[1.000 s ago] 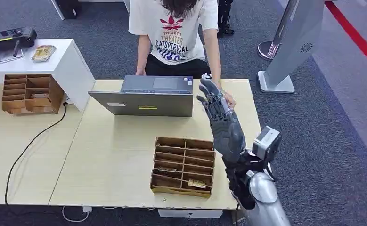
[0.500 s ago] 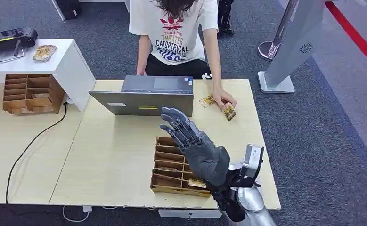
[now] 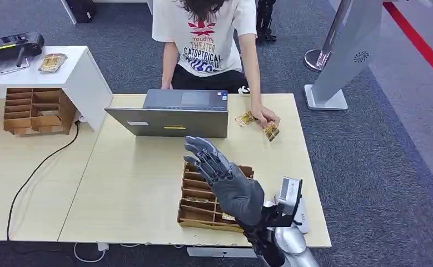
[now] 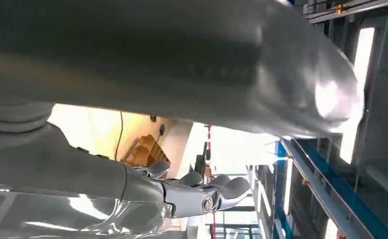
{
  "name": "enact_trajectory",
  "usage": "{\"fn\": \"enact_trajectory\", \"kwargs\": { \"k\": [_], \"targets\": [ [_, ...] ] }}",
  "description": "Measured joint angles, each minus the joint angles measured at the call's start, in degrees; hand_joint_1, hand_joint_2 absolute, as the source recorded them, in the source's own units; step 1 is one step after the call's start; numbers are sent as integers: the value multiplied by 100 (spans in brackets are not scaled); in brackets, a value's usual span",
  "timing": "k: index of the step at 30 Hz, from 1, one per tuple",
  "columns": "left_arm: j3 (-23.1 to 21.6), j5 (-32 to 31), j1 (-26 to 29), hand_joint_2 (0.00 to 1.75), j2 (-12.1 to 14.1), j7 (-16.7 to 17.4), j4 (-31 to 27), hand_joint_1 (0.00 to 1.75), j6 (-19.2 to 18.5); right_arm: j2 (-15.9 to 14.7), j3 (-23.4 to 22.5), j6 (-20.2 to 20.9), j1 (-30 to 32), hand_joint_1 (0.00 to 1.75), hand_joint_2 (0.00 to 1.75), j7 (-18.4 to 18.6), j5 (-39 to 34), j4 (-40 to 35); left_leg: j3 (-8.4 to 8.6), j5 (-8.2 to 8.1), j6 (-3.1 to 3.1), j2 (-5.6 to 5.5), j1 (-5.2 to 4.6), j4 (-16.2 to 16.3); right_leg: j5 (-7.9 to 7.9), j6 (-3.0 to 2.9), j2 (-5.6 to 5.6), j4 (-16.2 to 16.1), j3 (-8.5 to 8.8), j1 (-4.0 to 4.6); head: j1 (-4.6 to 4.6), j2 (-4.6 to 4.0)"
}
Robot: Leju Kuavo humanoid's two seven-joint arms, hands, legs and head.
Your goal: Pass the card to the sensor for recognition and then transmit it.
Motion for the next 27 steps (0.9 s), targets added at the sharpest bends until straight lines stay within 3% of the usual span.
{"fn": "enact_trajectory", "kwargs": {
  "k": [6, 12, 27],
  "targets": [
    [-28, -254, -2, 0, 30, -63, 0, 0, 31, -208, -101, -111, 587, 0, 0, -227, 13, -444, 0, -3, 2, -1, -1, 1, -2, 2, -1, -2, -1, 0, 0, 0],
    [-151, -454, -11, 0, 26, -92, 0, 0, 107, -422, -614, 83, 1240, 0, 0, -404, 24, -1007, -1, -6, 5, -1, -2, 1, -3, 4, -1, -5, 0, -1, 2, 0],
    [-363, -656, -14, 0, -114, -57, 0, 0, 223, -452, -1030, 46, 1980, 0, 0, -514, 413, -1668, 1, -5, 5, 0, -1, 0, -3, 3, -1, -5, 0, 0, 2, 0]
  ]
}}
